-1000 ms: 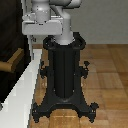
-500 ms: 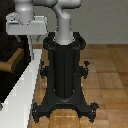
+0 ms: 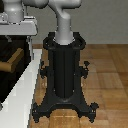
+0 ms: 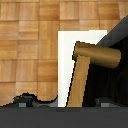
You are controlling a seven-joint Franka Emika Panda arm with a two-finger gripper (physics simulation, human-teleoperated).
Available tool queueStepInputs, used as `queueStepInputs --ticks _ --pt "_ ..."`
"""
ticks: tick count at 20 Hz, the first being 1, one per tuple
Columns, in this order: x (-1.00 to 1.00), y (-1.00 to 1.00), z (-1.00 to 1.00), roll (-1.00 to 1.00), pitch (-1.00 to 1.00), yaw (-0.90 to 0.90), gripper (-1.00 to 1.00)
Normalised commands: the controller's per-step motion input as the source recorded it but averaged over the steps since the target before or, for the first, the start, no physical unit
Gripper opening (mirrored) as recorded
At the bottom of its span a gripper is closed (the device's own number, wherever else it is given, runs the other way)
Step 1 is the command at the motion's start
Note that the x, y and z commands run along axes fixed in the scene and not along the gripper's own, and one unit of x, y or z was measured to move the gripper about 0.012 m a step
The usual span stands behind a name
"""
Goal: Open the door by pressing down and pulling on the handle.
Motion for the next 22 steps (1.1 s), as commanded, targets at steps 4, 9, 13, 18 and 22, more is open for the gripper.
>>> queueStepInputs --ticks 4,9,13,18,22 --pt "0.0 -0.25 0.0 0.0 0.0 -0.11 1.0" --pt "0.0 0.0 0.0 0.0 0.0 -0.09 1.0" --pt "0.0 -0.25 0.0 0.0 0.0 -0.11 1.0" --pt "0.2 -0.2 0.0 0.0 0.0 0.0 1.0" --pt "0.25 0.0 -0.25 0.0 0.0 0.0 1.0"
